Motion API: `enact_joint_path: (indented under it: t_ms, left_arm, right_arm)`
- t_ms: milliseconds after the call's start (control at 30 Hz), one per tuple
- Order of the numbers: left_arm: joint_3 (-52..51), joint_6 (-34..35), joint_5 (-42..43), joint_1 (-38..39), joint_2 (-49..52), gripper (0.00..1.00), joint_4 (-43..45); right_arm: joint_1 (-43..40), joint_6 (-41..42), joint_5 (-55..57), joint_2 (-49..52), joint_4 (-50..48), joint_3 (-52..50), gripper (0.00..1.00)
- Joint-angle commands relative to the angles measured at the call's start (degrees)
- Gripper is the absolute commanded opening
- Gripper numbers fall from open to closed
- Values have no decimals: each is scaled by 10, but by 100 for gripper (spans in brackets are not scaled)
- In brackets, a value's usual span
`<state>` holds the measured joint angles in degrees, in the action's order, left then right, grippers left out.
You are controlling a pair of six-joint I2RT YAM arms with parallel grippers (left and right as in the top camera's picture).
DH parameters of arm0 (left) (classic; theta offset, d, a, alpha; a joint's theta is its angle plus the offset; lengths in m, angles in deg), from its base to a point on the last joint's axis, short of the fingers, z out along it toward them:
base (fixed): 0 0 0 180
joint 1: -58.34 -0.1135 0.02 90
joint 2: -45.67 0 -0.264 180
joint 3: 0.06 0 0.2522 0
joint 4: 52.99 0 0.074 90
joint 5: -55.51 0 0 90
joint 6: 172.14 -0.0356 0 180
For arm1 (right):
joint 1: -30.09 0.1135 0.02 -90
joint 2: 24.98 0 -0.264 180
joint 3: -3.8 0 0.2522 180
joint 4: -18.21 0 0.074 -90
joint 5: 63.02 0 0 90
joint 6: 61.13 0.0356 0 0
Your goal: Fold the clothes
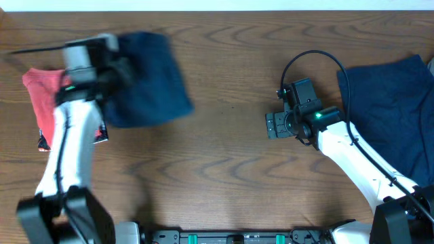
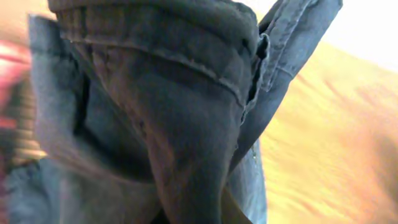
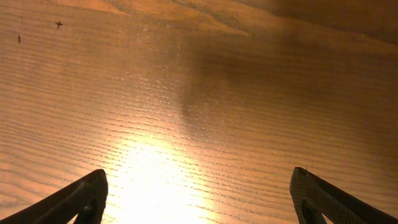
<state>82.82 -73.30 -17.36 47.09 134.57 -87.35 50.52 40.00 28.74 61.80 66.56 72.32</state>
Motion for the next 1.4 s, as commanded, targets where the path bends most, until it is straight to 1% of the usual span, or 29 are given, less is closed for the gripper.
enact_joint_path:
  t_ms: [0, 133, 233, 367, 467, 600, 700, 767, 833, 967, 1000, 1133, 1200, 1367]
  left_arm:
    - [4, -50, -77, -63, -18, 6, 19]
    - [4, -52, -77, -133, -6, 6, 63]
    - [4, -51, -55, -162, 0, 6, 65]
    - [3, -31, 33, -169, 5, 6, 47]
    - [3, -12, 94, -161, 10, 6, 53]
    - [3, -1, 128, -134, 11, 6, 60]
    - [3, 20, 130, -107, 11, 6, 31]
    - [-3, 35, 134, -82, 11, 6, 12]
    - [-13, 43, 158, -54, 11, 6, 3]
    - [-23, 45, 199, 2, 11, 6, 3]
    - [-23, 54, 200, 14, 11, 6, 3]
    - [-27, 96, 200, 63, 11, 6, -2]
    - [-41, 104, 195, 84, 11, 6, -1]
    - [-105, 129, 98, 118, 11, 6, 28]
  right_arm:
    - [-5, 9, 8, -3, 0, 8, 92]
    - [-5, 9, 7, -3, 0, 8, 92]
    - [-5, 9, 8, -3, 2, 8, 92]
    - [-5, 9, 8, -3, -1, 8, 92]
    - [-5, 9, 8, -3, 0, 8, 91]
    - [-5, 9, 8, -3, 2, 8, 91]
    - [-5, 8, 8, -3, 8, 8, 91]
    - [-6, 8, 8, -3, 11, 8, 91]
    - [-9, 8, 8, -3, 10, 8, 91]
    - [-10, 8, 8, -3, 13, 8, 91]
    - [-10, 8, 8, -3, 15, 8, 91]
    - [-10, 8, 10, -3, 21, 8, 92]
    - [-10, 8, 14, -3, 21, 8, 92]
    - [-10, 8, 14, -3, 25, 8, 92]
